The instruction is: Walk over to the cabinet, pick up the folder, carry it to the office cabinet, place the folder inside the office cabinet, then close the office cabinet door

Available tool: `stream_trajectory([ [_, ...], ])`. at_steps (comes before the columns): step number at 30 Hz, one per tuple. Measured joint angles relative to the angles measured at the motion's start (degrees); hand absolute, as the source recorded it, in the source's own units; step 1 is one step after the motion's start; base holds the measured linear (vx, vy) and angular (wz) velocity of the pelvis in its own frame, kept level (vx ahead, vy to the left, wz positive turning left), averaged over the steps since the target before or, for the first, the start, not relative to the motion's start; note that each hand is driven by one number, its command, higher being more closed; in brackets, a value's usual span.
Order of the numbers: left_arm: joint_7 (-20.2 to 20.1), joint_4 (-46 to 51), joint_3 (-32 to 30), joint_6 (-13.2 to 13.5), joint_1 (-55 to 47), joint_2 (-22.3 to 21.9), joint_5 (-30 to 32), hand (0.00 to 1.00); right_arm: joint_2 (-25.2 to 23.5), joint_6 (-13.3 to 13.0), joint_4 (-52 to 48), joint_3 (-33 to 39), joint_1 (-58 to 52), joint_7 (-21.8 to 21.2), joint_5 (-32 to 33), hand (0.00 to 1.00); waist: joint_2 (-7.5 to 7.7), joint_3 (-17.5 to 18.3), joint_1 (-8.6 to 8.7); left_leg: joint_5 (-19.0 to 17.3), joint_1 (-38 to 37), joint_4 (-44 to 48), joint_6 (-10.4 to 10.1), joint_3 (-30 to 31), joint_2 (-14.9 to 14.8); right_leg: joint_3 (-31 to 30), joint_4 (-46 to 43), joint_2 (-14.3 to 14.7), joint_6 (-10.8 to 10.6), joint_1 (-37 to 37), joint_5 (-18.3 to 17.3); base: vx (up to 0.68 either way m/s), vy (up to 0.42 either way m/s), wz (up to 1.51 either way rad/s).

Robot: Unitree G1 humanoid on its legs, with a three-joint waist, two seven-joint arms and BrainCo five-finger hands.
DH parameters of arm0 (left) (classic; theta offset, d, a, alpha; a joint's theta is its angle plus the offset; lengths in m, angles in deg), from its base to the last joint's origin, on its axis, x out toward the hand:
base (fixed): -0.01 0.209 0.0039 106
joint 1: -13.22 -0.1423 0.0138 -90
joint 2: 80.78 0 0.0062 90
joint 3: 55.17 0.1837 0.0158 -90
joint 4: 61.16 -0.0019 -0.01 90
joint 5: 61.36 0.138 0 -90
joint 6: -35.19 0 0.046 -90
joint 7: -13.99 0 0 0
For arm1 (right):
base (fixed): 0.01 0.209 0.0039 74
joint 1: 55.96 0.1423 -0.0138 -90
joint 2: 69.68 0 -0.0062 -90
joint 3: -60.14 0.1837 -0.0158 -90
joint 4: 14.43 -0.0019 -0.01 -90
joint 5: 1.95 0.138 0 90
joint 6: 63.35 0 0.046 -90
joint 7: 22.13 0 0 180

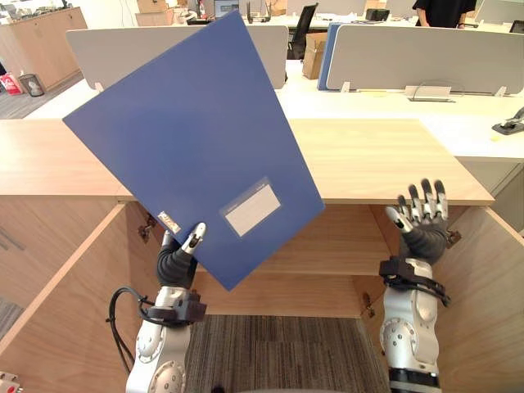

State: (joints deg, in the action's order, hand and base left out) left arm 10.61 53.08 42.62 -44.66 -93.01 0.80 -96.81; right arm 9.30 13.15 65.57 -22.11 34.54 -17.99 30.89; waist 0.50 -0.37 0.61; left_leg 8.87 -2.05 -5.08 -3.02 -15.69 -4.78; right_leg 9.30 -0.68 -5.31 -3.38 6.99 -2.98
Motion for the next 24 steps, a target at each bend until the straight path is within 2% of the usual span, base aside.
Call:
stream_trajectory([
  [3, -0.5, 0.0, 0.0, 0.0, 0.8, 0.8, 1.5, 1.0, 4.4, 0.9, 0.0, -6.0, 4.4, -3.8, 2.6, 0.0, 0.02, -0.1, -0.04, 0.0, 0.0, 0.0, 0.0, 0.1, 0.0, 0.0, -0.1, 0.0, 0.0, 0.0, 0.0, 0.0, 0.0, 0.0],
  [6, -1.6, 0.0, 0.5, -0.1, 1.3, 1.8, 1.7, 1.0, 6.4, 1.3, 0.1, -10.4, 7.6, -8.2, 9.3, 0.0, -0.01, -0.3, -0.39, 0.0, 0.0, 0.0, 0.0, 0.2, 0.0, 0.0, -0.2, 0.0, 0.0, -0.1, 0.0, 0.0, 0.0, 0.0],
  [9, -2.3, 0.0, 1.2, -0.2, 1.5, 2.4, 1.7, 1.0, 8.6, 2.8, 0.9, -14.9, 10.3, -10.2, 12.8, 0.0, -0.02, -0.5, -0.42, 0.0, 0.0, 0.0, 0.0, 0.2, 0.1, 0.1, -0.3, -0.1, 0.0, -0.1, 0.0, 0.0, 0.0, 0.0],
  [12, -2.5, 0.0, 1.8, -0.2, 1.6, 2.8, 1.6, 1.0, 10.9, 3.4, 2.7, -17.8, 12.7, -10.9, 14.2, 0.0, -0.1, -0.7, -0.53, 0.0, 0.0, 0.0, 0.1, 0.3, 0.2, 0.1, -0.4, -0.2, 0.0, -0.1, -0.1, 0.0, 0.0, 0.0],
  [15, -2.3, 0.0, 1.4, -0.1, 1.6, 4.2, 0.6, 1.0, 16.3, 4.6, 5.2, -21.9, 17.2, -11.7, 19.3, 0.0, -0.21, -1.5, -0.6, 0.2, 0.0, -0.1, 0.3, 0.4, 0.3, 0.3, -0.6, -0.3, -0.1, -0.2, -0.1, -0.01, 0.002, 0.01],
  [16, -1.9, 0.0, 1.4, 0.3, 1.5, 5.2, -0.8, 1.0, 20.1, 5.0, 5.7, -25.0, 19.8, -12.0, 21.2, 0.0, -0.17, -1.6, -0.78, 0.2, 0.1, -0.3, 0.3, 0.5, 0.3, 0.5, -0.7, -0.3, -0.1, -0.2, -0.1, 0.0, 0.0, 0.0],
  [24, -1.7, 0.0, 3.4, 2.7, 1.3, 9.9, -3.5, 1.0, 32.5, 6.7, 9.8, -36.6, 33.2, -12.9, 26.0, 0.0, -0.18, -1.6, -1.55, 0.4, 0.1, -0.3, 0.2, 0.6, 0.4, 0.6, -0.7, -0.3, 0.0, -0.2, -0.1, 0.0, 0.0, 0.0],
])
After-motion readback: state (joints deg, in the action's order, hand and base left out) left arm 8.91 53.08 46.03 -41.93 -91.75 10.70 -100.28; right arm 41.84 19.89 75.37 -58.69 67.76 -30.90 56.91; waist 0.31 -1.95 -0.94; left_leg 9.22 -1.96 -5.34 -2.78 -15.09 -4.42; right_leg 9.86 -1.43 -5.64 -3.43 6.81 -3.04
